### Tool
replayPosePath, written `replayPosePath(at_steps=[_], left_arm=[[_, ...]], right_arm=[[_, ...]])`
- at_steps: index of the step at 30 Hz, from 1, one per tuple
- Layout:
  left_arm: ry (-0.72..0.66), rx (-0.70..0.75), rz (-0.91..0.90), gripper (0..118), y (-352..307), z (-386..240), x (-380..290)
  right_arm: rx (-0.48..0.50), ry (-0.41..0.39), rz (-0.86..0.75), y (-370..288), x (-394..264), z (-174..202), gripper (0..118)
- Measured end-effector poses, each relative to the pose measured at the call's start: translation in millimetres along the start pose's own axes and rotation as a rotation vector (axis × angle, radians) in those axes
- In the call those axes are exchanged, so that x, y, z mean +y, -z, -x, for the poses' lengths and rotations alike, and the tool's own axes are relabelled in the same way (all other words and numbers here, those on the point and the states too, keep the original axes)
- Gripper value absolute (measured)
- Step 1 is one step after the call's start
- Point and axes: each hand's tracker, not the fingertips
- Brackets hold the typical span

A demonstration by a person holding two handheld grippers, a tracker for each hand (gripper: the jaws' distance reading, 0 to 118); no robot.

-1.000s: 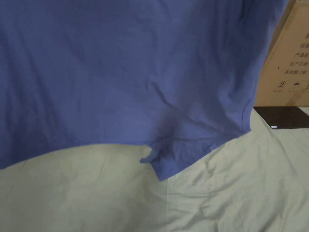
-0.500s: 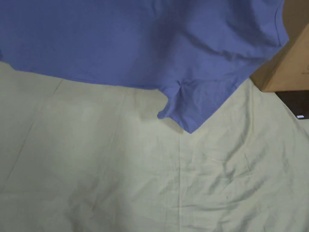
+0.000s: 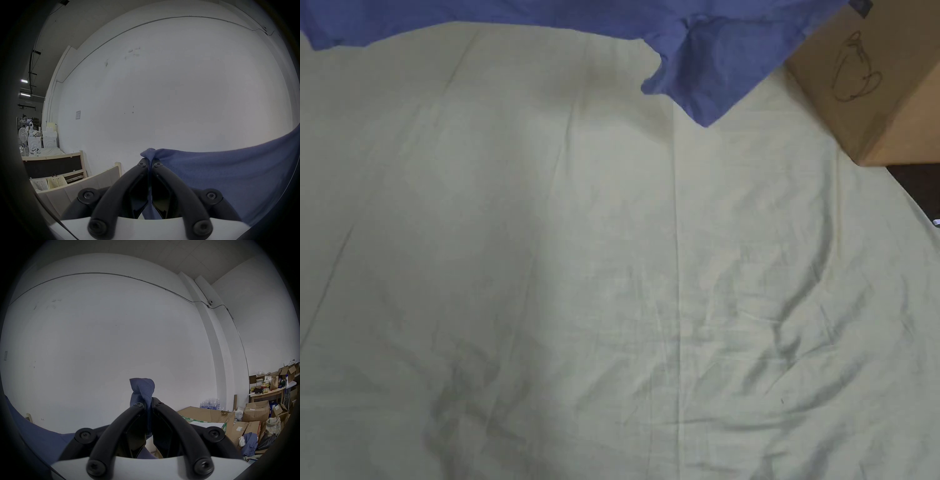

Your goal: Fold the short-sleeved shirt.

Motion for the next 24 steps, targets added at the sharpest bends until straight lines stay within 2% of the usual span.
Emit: replayPosePath(at_steps=[5,10,13,15,19,24], left_arm=[[-0.01,-0.041,0.138,0,-21.9,9.9,-62.0],[-0.006,-0.101,0.3,0,-65.1,24.5,-143.9],[-0.042,-0.109,0.393,0,-98.3,40.8,-193.5],[-0.08,-0.124,0.452,0,-121.5,54.3,-226.7],[-0.117,-0.152,0.564,0,-179.7,81.7,-295.3],[-0.144,-0.237,0.736,0,-264.1,114.1,-380.1]], right_arm=[[0.077,0.063,0.137,-38.2,-46.4,-18.4,2],[0.116,0.074,0.32,-68.3,-117.6,-51.7,2],[0.147,0.135,0.434,-98.6,-165.9,-77.4,2],[0.164,0.152,0.504,-135.1,-201.3,-90.3,2],[0.209,0.117,0.644,-205.8,-273.9,-116.8,2],[0.258,0.156,0.885,-294.5,-366.1,-159.9,2]])
